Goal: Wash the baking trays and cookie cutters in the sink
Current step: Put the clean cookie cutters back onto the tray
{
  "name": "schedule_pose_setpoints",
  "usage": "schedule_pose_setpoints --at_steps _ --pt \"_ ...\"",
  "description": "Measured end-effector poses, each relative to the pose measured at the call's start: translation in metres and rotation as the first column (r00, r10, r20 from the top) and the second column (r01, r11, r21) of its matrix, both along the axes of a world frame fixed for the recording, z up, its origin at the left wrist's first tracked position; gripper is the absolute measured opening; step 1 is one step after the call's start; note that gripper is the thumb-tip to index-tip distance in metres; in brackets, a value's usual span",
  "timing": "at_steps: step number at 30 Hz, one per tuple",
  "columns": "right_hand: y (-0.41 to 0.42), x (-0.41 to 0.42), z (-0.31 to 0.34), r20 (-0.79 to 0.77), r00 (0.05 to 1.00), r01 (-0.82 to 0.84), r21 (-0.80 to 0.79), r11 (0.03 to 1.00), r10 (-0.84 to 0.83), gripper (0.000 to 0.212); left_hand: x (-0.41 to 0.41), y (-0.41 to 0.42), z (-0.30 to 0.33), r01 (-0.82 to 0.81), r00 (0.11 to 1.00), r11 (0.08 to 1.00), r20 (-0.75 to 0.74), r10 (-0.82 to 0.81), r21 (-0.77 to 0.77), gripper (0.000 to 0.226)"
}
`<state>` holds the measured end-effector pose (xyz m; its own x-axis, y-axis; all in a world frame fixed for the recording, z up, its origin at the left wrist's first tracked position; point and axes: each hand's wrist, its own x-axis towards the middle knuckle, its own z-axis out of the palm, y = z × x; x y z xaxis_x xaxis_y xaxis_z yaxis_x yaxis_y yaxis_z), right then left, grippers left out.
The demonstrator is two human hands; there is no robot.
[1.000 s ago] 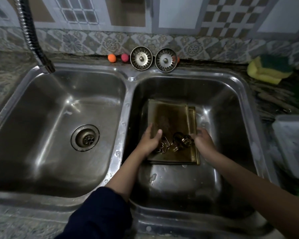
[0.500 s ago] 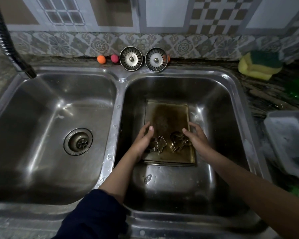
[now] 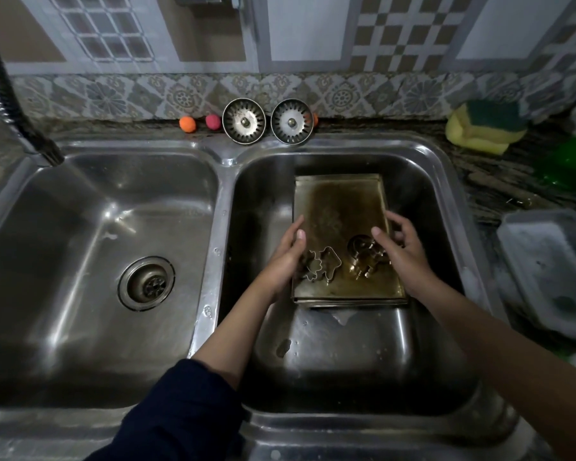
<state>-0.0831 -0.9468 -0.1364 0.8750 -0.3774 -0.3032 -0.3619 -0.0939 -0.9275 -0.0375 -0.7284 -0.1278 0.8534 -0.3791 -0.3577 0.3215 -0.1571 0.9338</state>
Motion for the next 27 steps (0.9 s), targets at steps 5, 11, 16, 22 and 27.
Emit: schedule_pose_setpoints --at_steps 5,11,16,22,27 --pt "-0.004 -0.023 -0.014 -0.073 0.997 0.016 0.036 0.999 -0.013 0.073 -0.011 -0.004 -0.028 0.042 0.990 0.998 -0.131 -0.047 -0.048 0.068" --pt "-0.002 -0.028 -0.028 -0.127 0.985 0.122 0.042 0.992 -0.116 0.065 -0.014 -0.003 -0.030 -0.084 0.972 0.994 -0.225 0.067 -0.069 0.036" --pt "-0.002 -0.021 -0.036 -0.151 0.966 0.232 0.155 0.960 -0.209 0.056 -0.008 0.008 -0.044 -0.255 0.954 0.946 -0.111 0.280 0.199 0.034" --pt "-0.006 -0.007 -0.037 -0.151 0.965 0.240 0.188 0.952 -0.213 0.055 -0.014 0.008 -0.059 -0.233 0.963 0.929 -0.064 0.261 0.287 0.029" --pt "-0.013 -0.001 -0.041 -0.155 0.971 0.210 0.191 0.959 -0.182 0.055 -0.012 0.009 -0.061 -0.255 0.957 0.940 -0.083 0.279 0.226 0.031"
